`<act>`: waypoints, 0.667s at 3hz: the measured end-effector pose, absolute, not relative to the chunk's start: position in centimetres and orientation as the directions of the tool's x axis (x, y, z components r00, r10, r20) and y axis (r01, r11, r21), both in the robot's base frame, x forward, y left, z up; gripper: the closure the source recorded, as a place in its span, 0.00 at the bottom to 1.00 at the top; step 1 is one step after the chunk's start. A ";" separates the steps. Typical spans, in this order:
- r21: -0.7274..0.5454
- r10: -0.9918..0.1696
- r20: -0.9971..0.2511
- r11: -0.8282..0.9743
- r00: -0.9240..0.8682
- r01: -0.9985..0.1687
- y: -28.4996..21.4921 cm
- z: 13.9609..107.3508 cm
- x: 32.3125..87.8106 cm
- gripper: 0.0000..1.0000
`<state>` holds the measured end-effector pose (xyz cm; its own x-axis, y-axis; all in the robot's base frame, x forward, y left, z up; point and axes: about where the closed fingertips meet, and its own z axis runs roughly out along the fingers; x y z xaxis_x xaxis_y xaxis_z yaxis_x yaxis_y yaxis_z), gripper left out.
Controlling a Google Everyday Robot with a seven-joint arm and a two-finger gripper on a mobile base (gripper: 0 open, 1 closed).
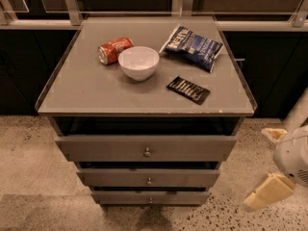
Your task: Open top drawer
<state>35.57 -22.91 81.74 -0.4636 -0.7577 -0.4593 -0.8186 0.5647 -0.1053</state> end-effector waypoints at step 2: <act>-0.017 -0.696 -0.541 0.570 -0.471 -0.822 -22.1 78.2 36.9 0.00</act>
Offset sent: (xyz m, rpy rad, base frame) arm 0.0339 0.0219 -0.0879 0.2943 0.0636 0.0205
